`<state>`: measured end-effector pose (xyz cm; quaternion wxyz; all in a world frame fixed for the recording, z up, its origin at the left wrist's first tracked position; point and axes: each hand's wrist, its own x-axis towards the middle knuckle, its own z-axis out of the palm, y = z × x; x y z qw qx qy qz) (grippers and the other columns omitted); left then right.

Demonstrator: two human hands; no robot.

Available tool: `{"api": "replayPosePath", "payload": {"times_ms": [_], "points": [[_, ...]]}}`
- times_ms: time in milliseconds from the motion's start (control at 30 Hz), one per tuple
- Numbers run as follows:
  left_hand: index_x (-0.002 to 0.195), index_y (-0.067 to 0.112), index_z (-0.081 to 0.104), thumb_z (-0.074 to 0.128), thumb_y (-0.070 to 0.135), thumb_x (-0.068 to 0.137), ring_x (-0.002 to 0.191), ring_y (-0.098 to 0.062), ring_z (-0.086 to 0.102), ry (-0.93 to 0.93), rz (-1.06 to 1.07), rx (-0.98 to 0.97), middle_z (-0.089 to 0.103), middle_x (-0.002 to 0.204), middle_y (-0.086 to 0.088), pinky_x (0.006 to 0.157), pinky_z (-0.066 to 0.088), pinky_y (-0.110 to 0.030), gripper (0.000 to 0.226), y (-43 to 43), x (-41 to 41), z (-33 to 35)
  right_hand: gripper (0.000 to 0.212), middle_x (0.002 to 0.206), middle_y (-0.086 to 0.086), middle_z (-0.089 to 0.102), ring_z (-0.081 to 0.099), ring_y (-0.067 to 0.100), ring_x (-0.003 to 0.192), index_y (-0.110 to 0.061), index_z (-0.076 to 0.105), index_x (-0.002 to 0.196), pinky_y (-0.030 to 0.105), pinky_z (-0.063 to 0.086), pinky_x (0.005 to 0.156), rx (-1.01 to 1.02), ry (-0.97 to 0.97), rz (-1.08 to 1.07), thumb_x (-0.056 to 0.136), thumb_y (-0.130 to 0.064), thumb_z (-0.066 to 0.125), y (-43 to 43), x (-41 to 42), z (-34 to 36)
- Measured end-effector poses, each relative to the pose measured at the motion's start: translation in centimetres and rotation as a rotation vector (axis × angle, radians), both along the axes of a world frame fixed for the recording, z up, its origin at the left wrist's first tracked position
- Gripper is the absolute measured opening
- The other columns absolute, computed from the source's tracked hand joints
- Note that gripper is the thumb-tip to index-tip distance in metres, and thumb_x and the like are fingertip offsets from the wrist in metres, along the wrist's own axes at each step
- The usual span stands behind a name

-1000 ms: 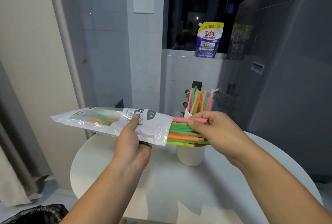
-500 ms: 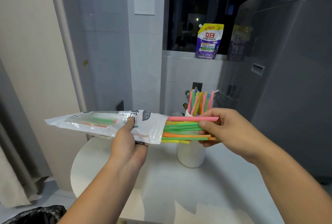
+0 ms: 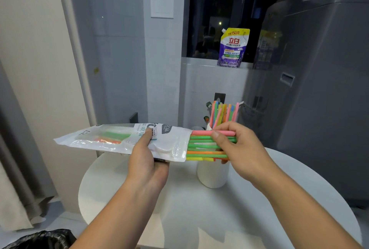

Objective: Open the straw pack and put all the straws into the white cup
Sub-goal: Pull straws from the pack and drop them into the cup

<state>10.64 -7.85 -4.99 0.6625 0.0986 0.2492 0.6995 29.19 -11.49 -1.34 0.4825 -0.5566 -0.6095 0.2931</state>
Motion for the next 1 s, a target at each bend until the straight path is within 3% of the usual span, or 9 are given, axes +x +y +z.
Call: {"api": "replayPosePath", "payload": {"times_ms": [133,300,400,500,633,733,800,867,1000], "points": [[0.137,0.013,0.06,0.059,0.016,0.102,0.096,-0.018,0.076,0.011,-0.033,-0.016,0.075,0.124,-0.008,0.073,0.065,-0.037,0.035,-0.1,0.3,0.0,0.009,0.09,0.002,0.074,0.072,0.014,0.078,-0.02,0.07,0.092,0.027,0.06,0.061,0.04,-0.116,0.031,0.099,-0.022,0.065,-0.2,-0.7,0.2],[0.139,0.01,0.059,0.058,0.013,0.103,0.09,-0.017,0.075,-0.02,-0.015,-0.057,0.074,0.126,-0.008,0.06,0.065,-0.035,0.036,0.3,-0.3,0.1,0.009,0.083,-0.005,0.072,0.066,0.007,0.068,-0.024,0.071,0.09,0.021,0.054,0.063,0.094,-0.199,0.036,0.097,-0.025,0.066,0.0,1.2,1.5],[0.139,0.011,0.058,0.058,0.012,0.103,0.096,-0.017,0.074,-0.029,-0.003,-0.068,0.074,0.124,-0.007,0.068,0.065,-0.036,0.037,0.4,-0.6,0.0,0.009,0.079,-0.011,0.071,0.063,-0.004,0.064,-0.024,0.072,0.091,0.012,0.048,0.059,0.07,-0.176,0.043,0.097,-0.026,0.066,0.1,2.4,1.5],[0.139,0.011,0.058,0.059,0.011,0.103,0.09,-0.016,0.075,-0.032,0.009,-0.06,0.075,0.12,-0.006,0.068,0.065,-0.035,0.036,0.5,-0.8,-0.1,0.01,0.068,-0.019,0.067,0.059,-0.006,0.058,-0.026,0.073,0.089,0.01,0.046,0.054,0.031,-0.11,0.041,0.097,-0.028,0.066,0.3,3.6,1.4],[0.138,0.011,0.059,0.057,0.01,0.103,0.085,-0.015,0.076,-0.025,0.016,-0.061,0.077,0.11,-0.004,0.071,0.064,-0.037,0.035,0.5,-0.6,-0.2,0.009,0.059,-0.009,0.055,0.046,0.004,0.05,-0.019,0.072,0.09,0.017,0.041,0.051,0.012,0.035,0.025,0.097,-0.021,0.067,0.6,3.6,0.4],[0.139,0.01,0.058,0.057,0.01,0.103,0.089,-0.016,0.074,-0.02,0.018,-0.07,0.076,0.111,-0.004,0.067,0.065,-0.035,0.036,0.6,-0.6,-0.3,0.017,0.058,-0.012,0.061,0.054,0.002,0.049,-0.014,0.069,0.09,0.016,0.046,0.051,0.015,0.115,-0.033,0.095,-0.031,0.068,0.7,2.5,-0.1],[0.139,0.01,0.058,0.056,0.01,0.104,0.086,-0.015,0.074,-0.022,0.022,-0.073,0.076,0.109,-0.004,0.063,0.065,-0.033,0.035,0.6,-0.7,-0.3,0.029,0.068,-0.009,0.07,0.066,0.004,0.061,-0.014,0.067,0.086,0.024,0.053,0.057,0.06,0.041,-0.094,0.093,-0.041,0.067,0.8,1.8,-0.4],[0.139,0.01,0.058,0.056,0.01,0.103,0.085,-0.015,0.074,-0.025,0.026,-0.076,0.076,0.109,-0.005,0.064,0.065,-0.033,0.035,0.5,-0.7,-0.3,0.031,0.073,-0.002,0.069,0.065,0.009,0.067,-0.014,0.066,0.079,0.03,0.052,0.063,0.145,-0.069,-0.153,0.091,-0.043,0.068,0.7,1.5,-0.5],[0.133,0.01,0.061,0.057,0.01,0.103,0.072,-0.014,0.077,-0.03,0.018,-0.074,0.079,0.092,-0.003,0.058,0.064,-0.031,0.03,0.5,-0.9,-0.3,0.02,0.068,-0.007,0.069,0.061,-0.003,0.06,-0.011,0.07,0.08,0.01,0.045,0.055,0.252,-0.022,-0.134,0.092,-0.027,0.072,0.7,2.0,0.4]]}}
